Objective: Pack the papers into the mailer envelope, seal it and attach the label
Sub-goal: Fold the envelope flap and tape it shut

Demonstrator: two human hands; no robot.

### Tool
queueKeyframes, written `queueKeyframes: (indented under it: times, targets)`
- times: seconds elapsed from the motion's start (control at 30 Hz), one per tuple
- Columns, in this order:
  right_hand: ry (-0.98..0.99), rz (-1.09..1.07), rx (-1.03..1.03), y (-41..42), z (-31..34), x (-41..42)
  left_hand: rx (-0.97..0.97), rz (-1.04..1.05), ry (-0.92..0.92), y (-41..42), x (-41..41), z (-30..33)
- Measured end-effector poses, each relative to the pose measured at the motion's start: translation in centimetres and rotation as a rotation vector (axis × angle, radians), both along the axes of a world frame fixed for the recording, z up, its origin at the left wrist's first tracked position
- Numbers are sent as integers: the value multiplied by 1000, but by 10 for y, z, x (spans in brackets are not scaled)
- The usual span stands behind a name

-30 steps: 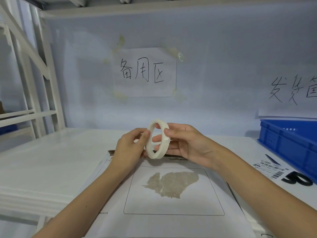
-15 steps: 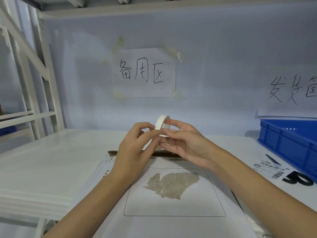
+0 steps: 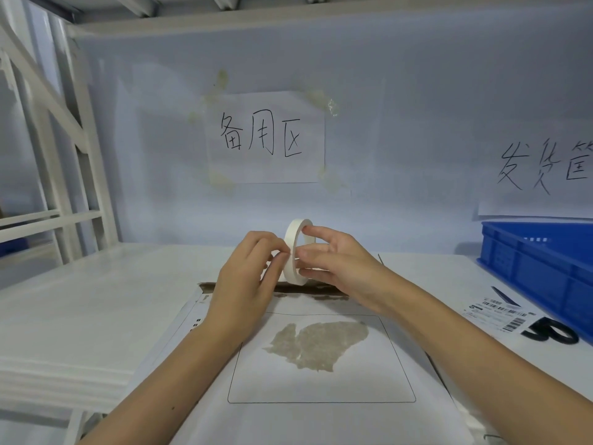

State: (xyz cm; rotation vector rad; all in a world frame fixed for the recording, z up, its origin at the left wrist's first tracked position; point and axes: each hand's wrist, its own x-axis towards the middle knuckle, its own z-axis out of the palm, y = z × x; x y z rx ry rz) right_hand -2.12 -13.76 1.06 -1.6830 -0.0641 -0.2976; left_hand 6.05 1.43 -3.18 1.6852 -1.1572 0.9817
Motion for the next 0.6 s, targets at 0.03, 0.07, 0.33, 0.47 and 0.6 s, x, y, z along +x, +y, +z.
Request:
queueKeyframes:
  times: [0.03, 0.07, 0.33, 0.47, 0.6]
  targets:
    - [-13, -35, -110, 0, -1, 0, 1, -7, 10, 0, -1, 1]
    - [-27, -63, -218, 0, -2, 0, -1, -12, 18, 0, -2, 2]
    - [-209, -209, -985, 3, -15, 3, -134, -84, 243, -2, -20, 40]
    - [-315, -297, -905, -5, -1, 2, -198, -97, 427, 5, -7, 65]
    - [-225, -278, -985, -11, 34, -8, -164, -104, 608, 14, 10, 62]
